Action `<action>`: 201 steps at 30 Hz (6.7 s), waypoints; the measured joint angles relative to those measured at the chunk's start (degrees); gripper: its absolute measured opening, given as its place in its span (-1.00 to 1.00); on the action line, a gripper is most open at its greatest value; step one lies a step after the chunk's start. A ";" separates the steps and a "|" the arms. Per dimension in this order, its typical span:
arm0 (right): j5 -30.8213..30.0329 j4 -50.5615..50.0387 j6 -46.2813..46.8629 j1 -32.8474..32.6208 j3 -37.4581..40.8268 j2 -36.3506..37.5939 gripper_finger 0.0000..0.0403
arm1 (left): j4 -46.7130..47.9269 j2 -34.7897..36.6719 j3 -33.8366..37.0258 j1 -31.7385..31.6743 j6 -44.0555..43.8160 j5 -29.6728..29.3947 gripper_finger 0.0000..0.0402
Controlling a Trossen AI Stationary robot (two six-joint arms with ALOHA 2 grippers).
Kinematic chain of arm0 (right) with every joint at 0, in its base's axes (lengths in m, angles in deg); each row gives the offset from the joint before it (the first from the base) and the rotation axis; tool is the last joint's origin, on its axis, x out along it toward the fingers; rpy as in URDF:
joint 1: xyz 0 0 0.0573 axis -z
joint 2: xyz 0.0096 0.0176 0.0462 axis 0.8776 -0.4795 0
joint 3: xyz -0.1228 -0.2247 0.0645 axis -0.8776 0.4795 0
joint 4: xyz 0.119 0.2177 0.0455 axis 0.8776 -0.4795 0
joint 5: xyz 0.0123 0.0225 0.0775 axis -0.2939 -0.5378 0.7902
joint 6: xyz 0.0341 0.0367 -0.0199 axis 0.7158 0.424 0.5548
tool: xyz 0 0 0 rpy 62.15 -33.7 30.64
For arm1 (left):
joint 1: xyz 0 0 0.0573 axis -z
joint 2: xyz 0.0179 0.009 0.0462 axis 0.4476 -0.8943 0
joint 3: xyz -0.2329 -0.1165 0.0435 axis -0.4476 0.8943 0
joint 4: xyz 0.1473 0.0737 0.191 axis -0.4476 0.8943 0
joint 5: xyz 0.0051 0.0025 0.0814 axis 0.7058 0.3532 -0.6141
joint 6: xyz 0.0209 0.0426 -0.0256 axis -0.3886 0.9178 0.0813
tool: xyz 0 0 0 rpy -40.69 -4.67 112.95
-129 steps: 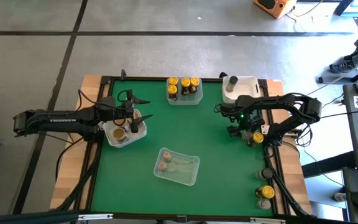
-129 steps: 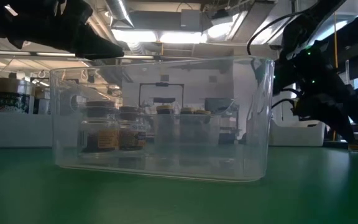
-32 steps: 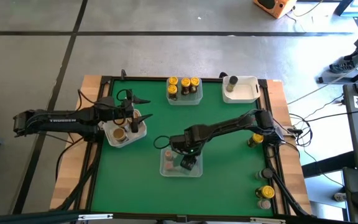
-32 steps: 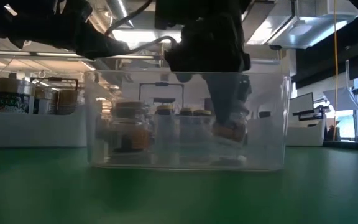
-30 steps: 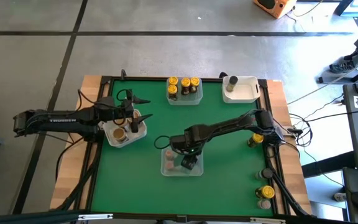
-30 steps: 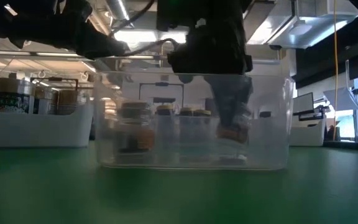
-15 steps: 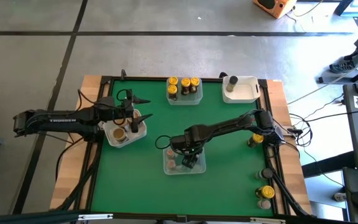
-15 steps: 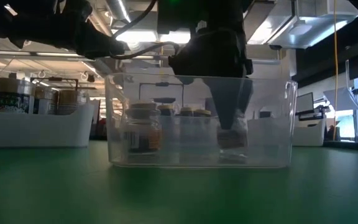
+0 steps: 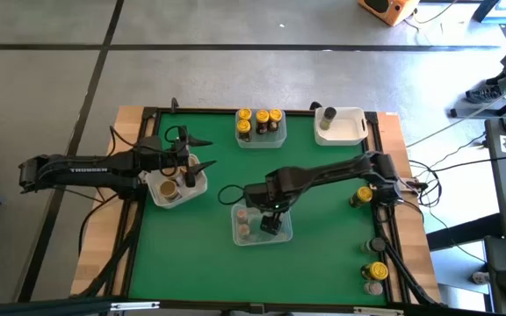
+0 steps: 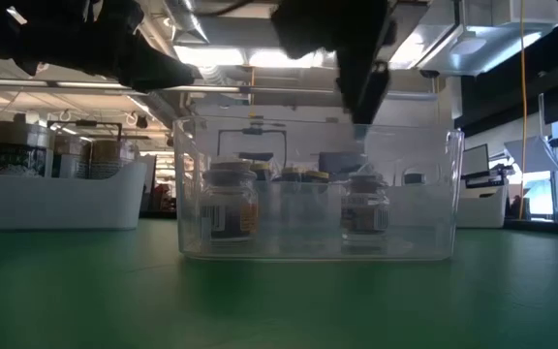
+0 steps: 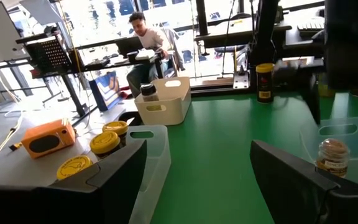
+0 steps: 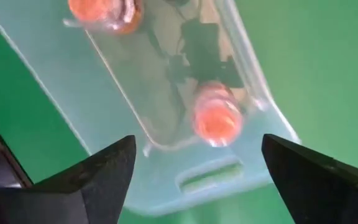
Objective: Sort spices by type
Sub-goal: Put the yellow spice bottle into the top transparent bin
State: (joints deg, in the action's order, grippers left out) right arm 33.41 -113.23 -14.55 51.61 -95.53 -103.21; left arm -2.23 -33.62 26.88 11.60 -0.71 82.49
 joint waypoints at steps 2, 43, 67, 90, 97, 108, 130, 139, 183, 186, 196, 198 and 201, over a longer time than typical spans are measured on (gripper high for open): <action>-1.83 -3.07 0.22 -0.04 -0.21 1.85 0.73 | 0.04 0.00 0.00 0.00 -0.10 -0.01 0.42; -18.96 -17.68 37.93 1.14 45.50 55.43 0.73 | -0.20 0.00 -0.02 0.00 -0.17 -0.01 0.42; -6.58 -12.17 36.58 1.14 60.04 55.22 0.73 | -0.24 0.00 -0.02 0.00 -0.14 -0.01 0.42; -9.36 -1.22 33.56 1.24 54.74 48.70 0.19 | -0.22 0.00 -0.02 0.00 -0.13 -0.01 0.42; -21.01 1.17 26.94 2.68 45.71 48.72 0.18 | -0.24 0.00 -0.02 0.00 -0.13 -0.04 0.42; -26.07 17.54 5.33 12.00 36.13 43.49 0.18 | -0.26 0.00 -0.02 0.00 -0.13 -0.04 0.42; -25.10 18.73 -21.07 30.47 10.94 17.89 0.18 | -0.22 0.00 -0.02 -0.01 0.04 -0.06 0.42; -24.19 18.22 -23.91 33.58 10.54 12.63 0.18 | -0.23 0.00 -0.02 -0.02 0.04 -0.05 0.42; -24.18 16.72 -23.61 32.54 10.61 5.32 0.19 | 0.04 -0.02 -0.02 -0.04 0.31 -0.06 0.42; -24.21 16.53 -23.62 33.21 10.61 4.15 0.24 | 0.18 -0.02 -0.02 -0.04 0.33 -0.05 0.42; -24.17 16.96 -22.14 33.03 10.61 3.52 0.38 | 0.24 -0.02 -0.02 -0.07 0.46 -0.04 0.42; -24.17 17.07 -22.14 33.03 10.61 3.52 0.42 | 0.24 -0.02 -0.02 -0.05 0.42 -0.04 0.42; -24.17 17.90 -22.18 33.03 10.59 3.52 0.49 | 0.26 -0.02 -0.02 -0.04 0.39 -0.04 0.42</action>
State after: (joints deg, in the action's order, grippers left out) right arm 9.24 -95.33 -36.73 84.64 -84.94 -99.69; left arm -1.97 -33.64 26.86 11.56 -0.31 82.46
